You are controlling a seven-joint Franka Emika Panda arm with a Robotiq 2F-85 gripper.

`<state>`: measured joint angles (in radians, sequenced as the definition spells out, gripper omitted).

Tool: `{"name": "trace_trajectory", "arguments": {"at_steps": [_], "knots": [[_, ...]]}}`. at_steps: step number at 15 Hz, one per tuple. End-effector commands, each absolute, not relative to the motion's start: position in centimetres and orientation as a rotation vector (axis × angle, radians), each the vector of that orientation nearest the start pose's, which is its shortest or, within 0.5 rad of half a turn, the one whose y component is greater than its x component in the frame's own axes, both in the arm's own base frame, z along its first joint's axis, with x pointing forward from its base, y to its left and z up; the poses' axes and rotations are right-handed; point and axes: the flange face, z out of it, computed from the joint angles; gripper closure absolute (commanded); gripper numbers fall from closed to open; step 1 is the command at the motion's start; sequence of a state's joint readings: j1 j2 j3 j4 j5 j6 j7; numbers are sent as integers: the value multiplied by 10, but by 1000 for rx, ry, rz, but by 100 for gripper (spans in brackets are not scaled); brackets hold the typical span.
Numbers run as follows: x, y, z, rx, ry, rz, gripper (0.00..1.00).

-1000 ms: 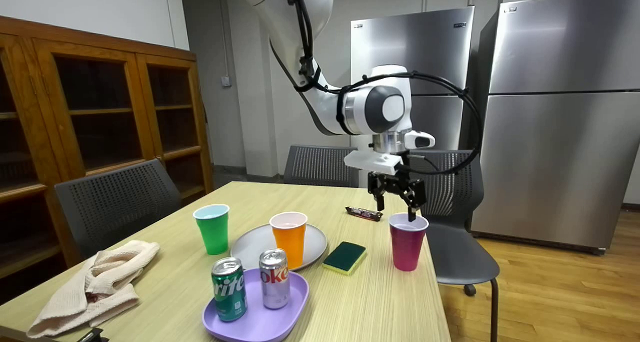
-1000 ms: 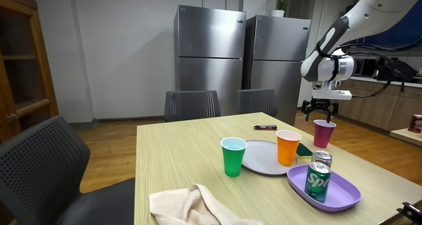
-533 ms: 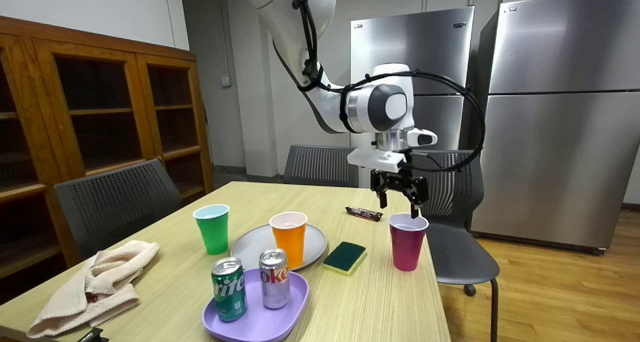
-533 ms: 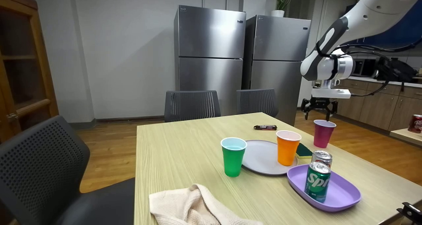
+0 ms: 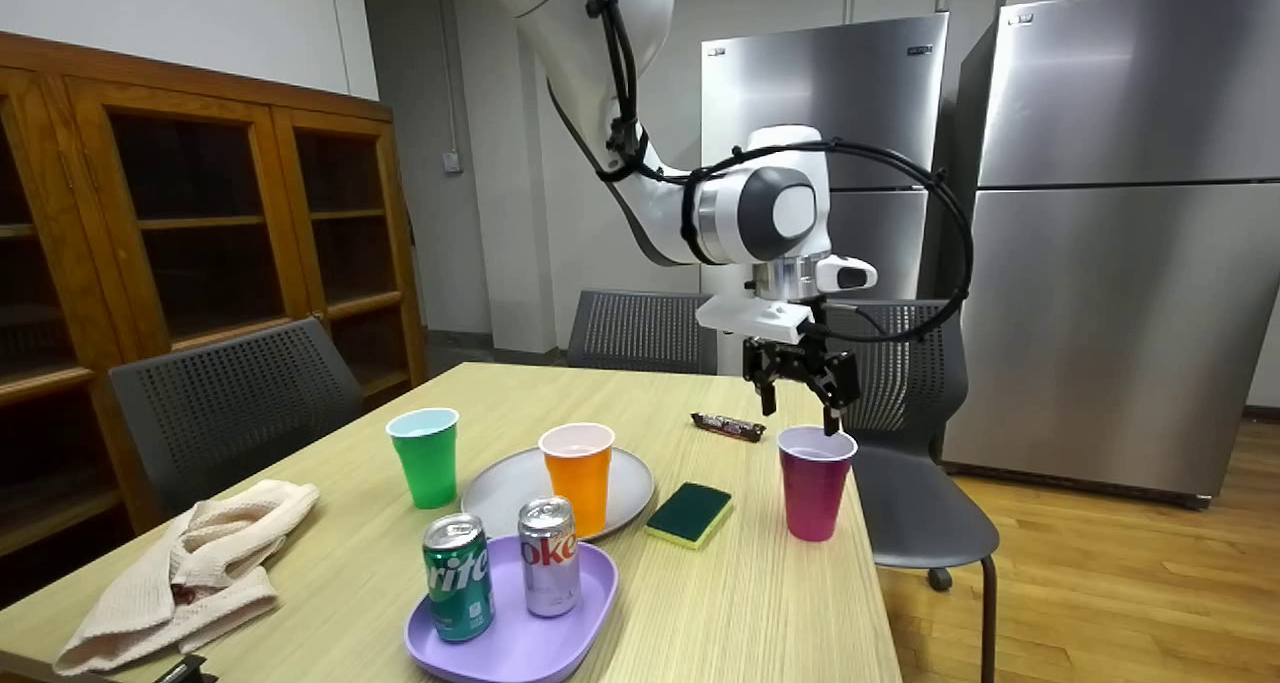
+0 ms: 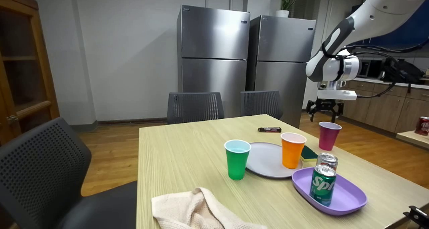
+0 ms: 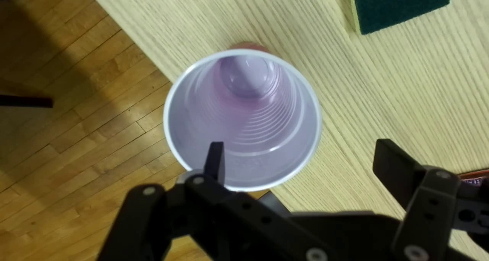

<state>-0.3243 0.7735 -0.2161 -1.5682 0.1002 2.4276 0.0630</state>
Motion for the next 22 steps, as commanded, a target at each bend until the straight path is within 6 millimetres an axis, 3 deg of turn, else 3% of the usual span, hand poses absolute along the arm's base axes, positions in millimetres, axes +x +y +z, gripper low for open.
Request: {"name": "trace_trajectory", "arguments": {"at_steps": [1,9,10,12,20,22], "knots": [[622,-344,197,-3090,958,-127,0],[622,-336,172,-3085,942,-89,2],[622,-336,170,-3086,942,-92,26],[625,-334,161,-3088,937,-97,30],[624,-331,145,-3099,918,-104,93],[624,-333,145,-3098,924,-105,100]]}}
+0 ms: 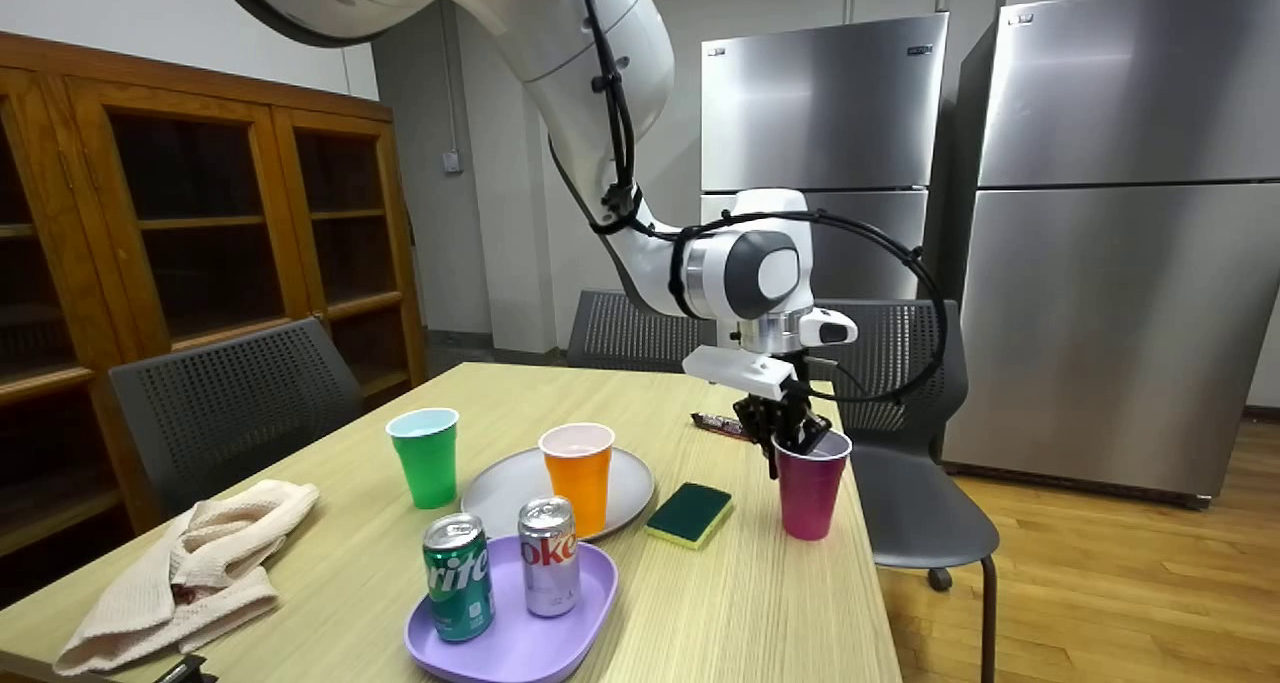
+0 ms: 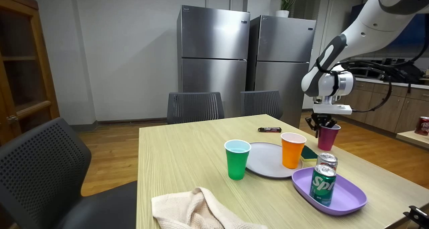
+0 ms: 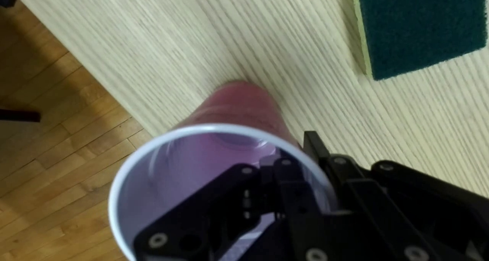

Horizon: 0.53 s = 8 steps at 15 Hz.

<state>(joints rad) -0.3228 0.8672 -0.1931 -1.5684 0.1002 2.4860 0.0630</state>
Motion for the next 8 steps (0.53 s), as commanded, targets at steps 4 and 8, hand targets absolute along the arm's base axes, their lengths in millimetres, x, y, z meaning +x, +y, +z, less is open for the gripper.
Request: {"name": "trace_trajectory", "arguments": {"at_steps": [4,8], "knots": [[626,-337,155,-3112,905,-123,100],[636,-332,169,-3158,825,-185,100]]}}
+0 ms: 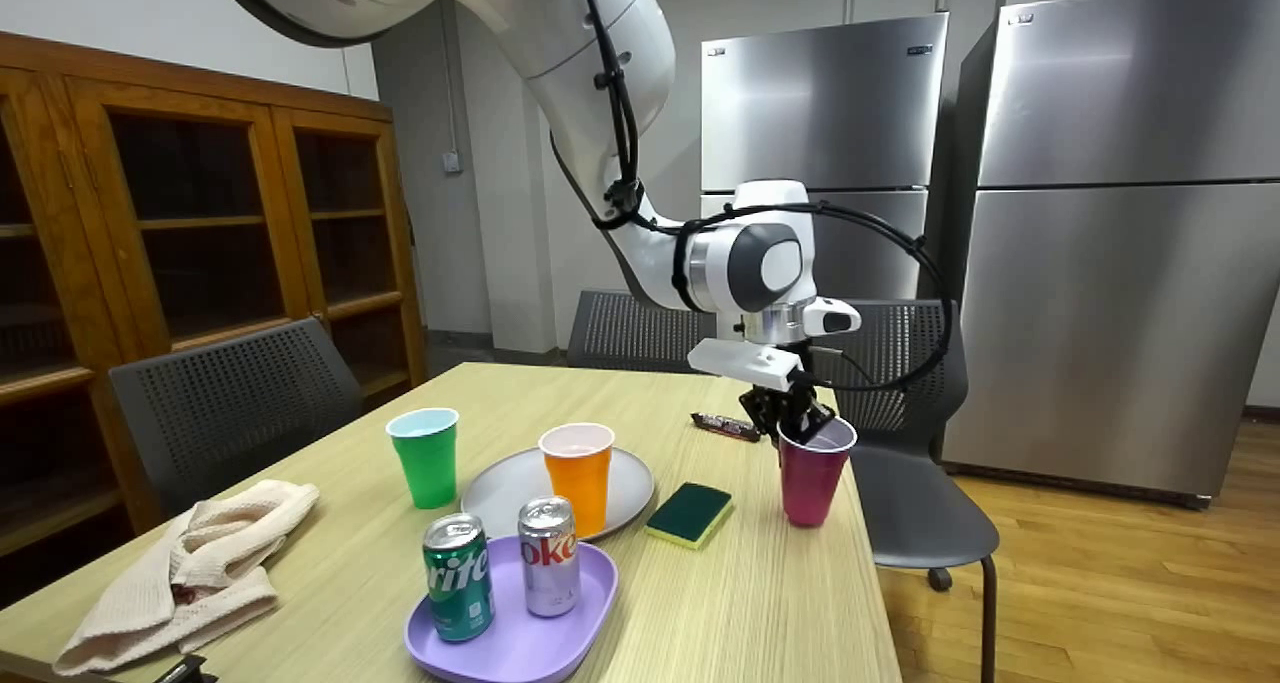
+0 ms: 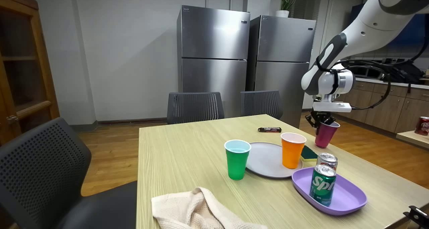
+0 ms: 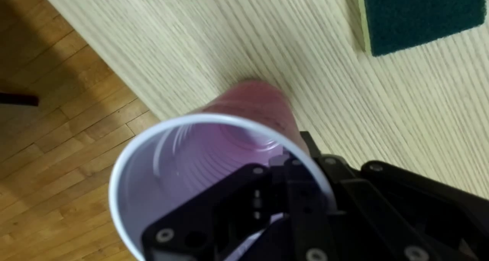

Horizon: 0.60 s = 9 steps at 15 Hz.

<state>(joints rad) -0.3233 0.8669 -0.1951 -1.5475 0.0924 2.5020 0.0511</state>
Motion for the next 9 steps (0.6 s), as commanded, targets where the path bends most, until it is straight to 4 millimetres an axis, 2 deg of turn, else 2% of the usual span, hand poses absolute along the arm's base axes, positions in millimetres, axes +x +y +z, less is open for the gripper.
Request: {"name": "trace_trajectory", "arguments": {"at_steps": [1,9], "knots": [[639,-330,172,-3166,803,-201,100],[666,-287,202,-3185,567,-300,100]]}}
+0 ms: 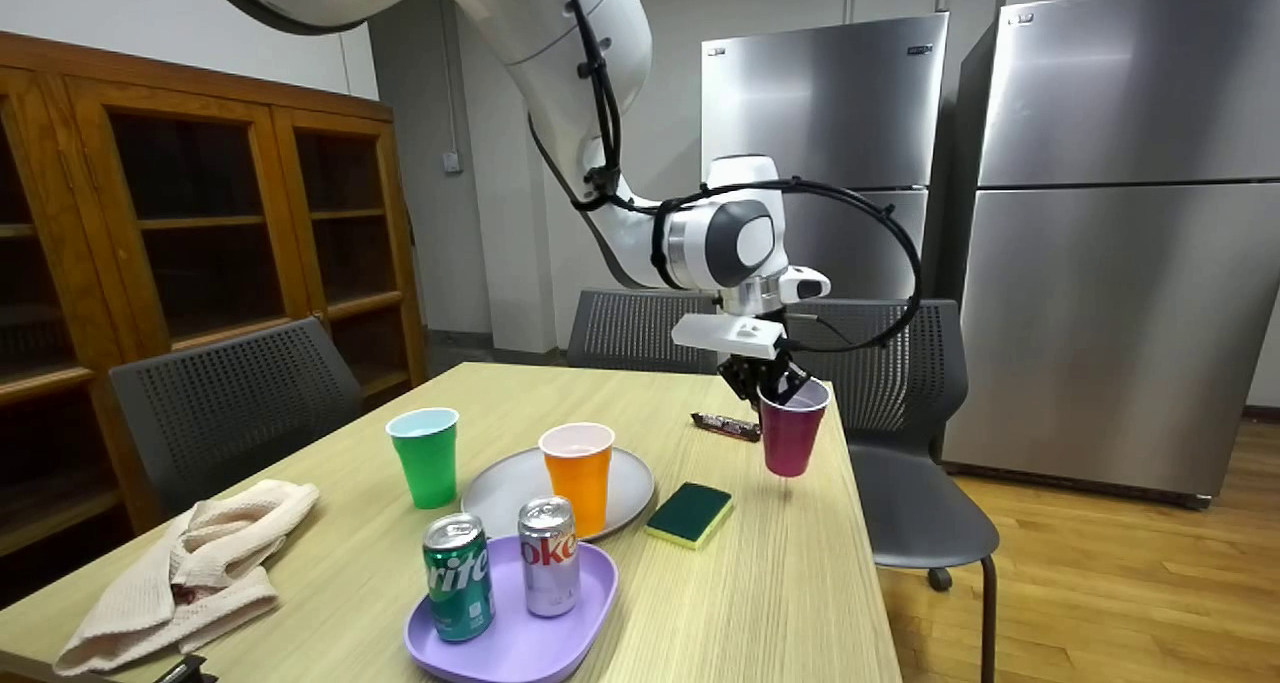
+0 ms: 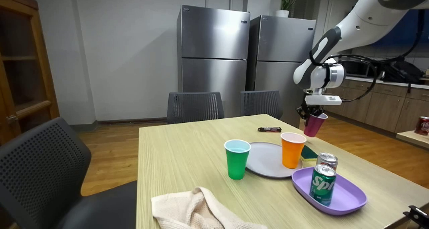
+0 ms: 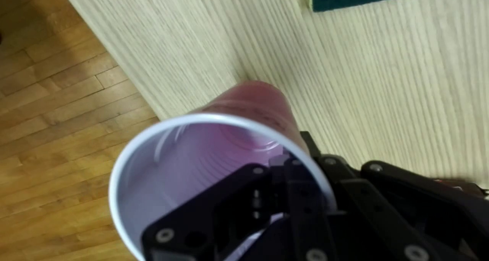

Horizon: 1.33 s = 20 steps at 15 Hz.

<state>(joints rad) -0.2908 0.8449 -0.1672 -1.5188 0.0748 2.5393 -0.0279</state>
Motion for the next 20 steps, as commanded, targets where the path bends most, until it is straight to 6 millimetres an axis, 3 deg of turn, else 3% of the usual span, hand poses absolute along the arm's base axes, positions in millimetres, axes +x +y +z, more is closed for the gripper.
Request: {"name": "trace_trajectory", "arguments": {"at_steps": [1,6,11,20], "knots": [[669,-280,206,-3185,537,-306,100],[679,-246,221,-3184,376,-335,100],[683,-202,224,-3198,172,-316,100],[671,-133,223,-3222,-183,-259,100]]}}
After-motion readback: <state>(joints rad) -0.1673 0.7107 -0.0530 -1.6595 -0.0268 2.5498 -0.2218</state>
